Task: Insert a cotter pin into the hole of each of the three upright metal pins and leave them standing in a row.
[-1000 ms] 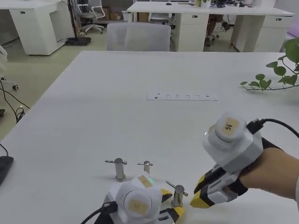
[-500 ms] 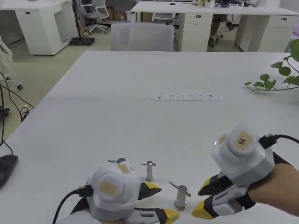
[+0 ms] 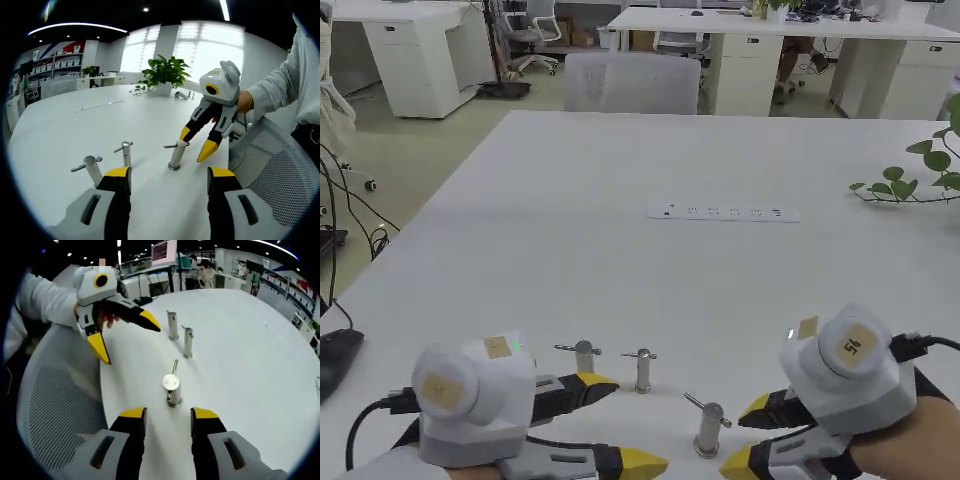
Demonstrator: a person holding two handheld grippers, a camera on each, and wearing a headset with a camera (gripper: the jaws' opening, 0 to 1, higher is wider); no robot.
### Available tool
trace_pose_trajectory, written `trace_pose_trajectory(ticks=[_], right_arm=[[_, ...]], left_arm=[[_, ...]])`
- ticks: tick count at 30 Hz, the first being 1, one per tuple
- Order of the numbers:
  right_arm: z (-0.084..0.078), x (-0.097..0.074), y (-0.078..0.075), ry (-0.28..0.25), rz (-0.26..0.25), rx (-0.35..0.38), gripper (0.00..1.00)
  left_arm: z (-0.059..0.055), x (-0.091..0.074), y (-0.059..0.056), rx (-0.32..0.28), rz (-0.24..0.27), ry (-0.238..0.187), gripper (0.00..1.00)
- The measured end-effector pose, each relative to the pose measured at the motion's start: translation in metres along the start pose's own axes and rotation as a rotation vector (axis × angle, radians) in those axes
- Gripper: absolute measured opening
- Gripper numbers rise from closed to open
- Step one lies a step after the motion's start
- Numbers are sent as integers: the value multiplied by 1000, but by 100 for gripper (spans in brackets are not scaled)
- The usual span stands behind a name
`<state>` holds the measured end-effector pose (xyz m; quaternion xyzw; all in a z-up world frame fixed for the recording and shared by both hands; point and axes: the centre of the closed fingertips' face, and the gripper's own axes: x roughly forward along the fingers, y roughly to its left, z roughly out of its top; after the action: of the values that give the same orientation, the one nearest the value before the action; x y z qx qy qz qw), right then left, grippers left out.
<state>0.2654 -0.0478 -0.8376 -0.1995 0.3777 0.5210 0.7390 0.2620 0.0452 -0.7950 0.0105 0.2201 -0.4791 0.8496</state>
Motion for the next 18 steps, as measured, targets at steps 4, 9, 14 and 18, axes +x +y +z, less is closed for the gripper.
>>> trace_pose_trajectory(ticks=[4,9,14,18], right_arm=[[7,0,-2,-48,-11,12,36],[11,4,-2,-79,-6,39,35],[14,11,0,-101,3,34,33],[17,16,0,-115,4,44,32]], left_arm=[[1,-18,8,8,26,-15,63],[-1,-41,19,25,64,-20,64],[0,-59,28,18,100,-44,66],[2,-69,31,14,112,-70,69]])
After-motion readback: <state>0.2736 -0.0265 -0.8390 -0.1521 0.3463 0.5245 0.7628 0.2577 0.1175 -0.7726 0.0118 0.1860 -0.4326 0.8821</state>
